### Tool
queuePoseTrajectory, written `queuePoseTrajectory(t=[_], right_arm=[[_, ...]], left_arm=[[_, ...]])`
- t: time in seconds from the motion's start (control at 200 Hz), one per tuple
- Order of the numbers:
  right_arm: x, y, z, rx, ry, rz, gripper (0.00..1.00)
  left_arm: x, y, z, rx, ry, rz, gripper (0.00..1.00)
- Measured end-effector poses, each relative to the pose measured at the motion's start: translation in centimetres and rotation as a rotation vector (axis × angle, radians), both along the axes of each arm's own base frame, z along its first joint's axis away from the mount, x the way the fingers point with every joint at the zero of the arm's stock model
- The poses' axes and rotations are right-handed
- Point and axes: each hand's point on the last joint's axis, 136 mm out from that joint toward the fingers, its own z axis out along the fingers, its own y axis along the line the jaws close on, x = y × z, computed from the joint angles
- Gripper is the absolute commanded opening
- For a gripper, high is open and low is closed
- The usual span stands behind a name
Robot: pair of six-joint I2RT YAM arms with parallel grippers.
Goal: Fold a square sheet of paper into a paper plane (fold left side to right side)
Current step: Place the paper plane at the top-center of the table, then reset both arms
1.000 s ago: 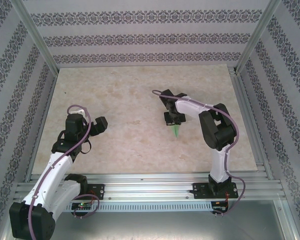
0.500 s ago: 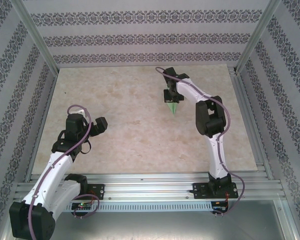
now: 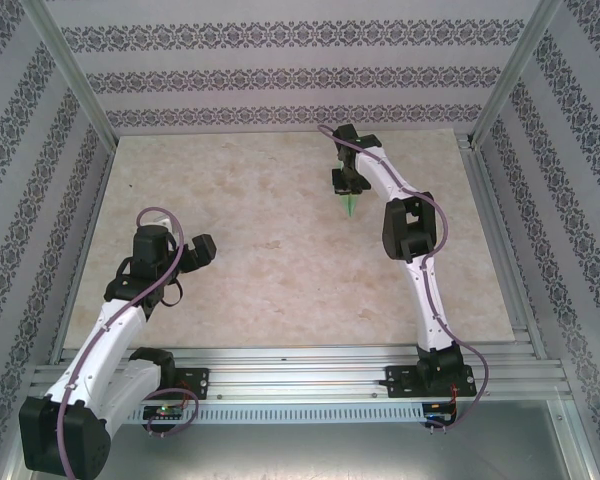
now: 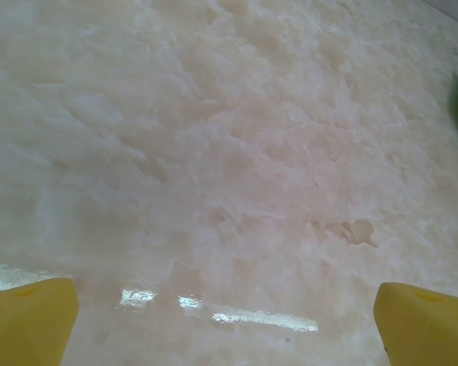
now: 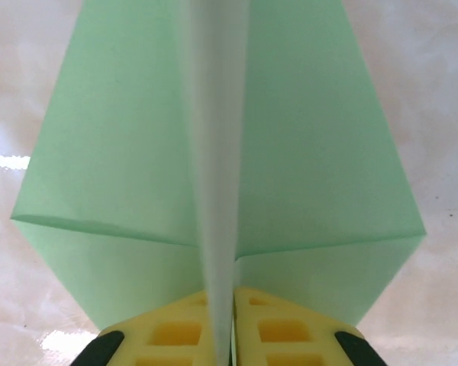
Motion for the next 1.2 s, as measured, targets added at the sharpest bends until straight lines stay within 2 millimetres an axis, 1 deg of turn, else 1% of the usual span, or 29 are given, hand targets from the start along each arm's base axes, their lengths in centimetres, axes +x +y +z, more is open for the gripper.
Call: queuePoseTrajectory(t=[0.145,0.285,0.47,0.53,0.599,0.664,0.729,0.799,0.894,0.939,1.019,1.054,1.114,1.199], right_arm=[[-0.4,-0.1,-0.2,-0.004,0.022,0.008,0.22],[-0.8,-0.2,-0.2,-0.009,0.035,0.011,0.22],[-1.1,-0.2,0.1,-0.012,0.043,0.016,0.27],[-1.2,-0.2,0.7,-0.012,0.038,0.019,0.30],[-1.7,-0.1,1.8,-0.013,0.033,0.030,0.36],[-2.3,-0.2,3.5,-0.012,0.021,0.034,0.38],[-3.1,0.1,5.8,-0.002,-0.003,0.044,0.39],[-4.5,0.3,8.4,0.008,-0.037,0.054,0.42],[-7.4,-0.1,12.0,0.029,-0.094,0.062,0.44],[-9.1,-0.6,13.6,0.042,-0.131,0.057,0.46],[-12.0,-1.7,15.7,0.067,-0.200,0.039,0.48],[-13.2,-2.3,16.3,0.074,-0.227,0.031,0.48],[-15.0,-3.6,16.8,0.085,-0.267,0.010,0.50],[-17.1,-5.7,16.5,0.089,-0.320,-0.036,0.52]], left_arm=[[0.1,-0.1,0.0,0.001,0.005,-0.004,1.00],[0.3,-0.2,0.1,-0.002,0.004,-0.007,1.00],[0.3,-0.2,0.1,-0.005,0.005,-0.011,1.00],[0.3,-0.3,0.2,-0.007,0.004,-0.013,1.00],[0.3,-0.3,0.3,-0.007,0.001,-0.013,1.00],[0.4,-0.3,0.6,-0.007,-0.003,-0.012,1.00],[0.6,-0.1,0.9,-0.001,-0.012,-0.004,1.00],[0.9,0.1,1.5,0.008,-0.025,0.010,1.00],[1.3,0.8,2.4,0.033,-0.049,0.040,1.00],[1.5,1.2,2.7,0.049,-0.059,0.060,1.00],[1.7,2.1,3.1,0.086,-0.075,0.095,1.00],[1.8,2.5,3.2,0.103,-0.078,0.113,1.00],[1.9,3.3,3.3,0.133,-0.087,0.145,1.00],[2.3,4.3,3.9,0.177,-0.119,0.186,1.00]])
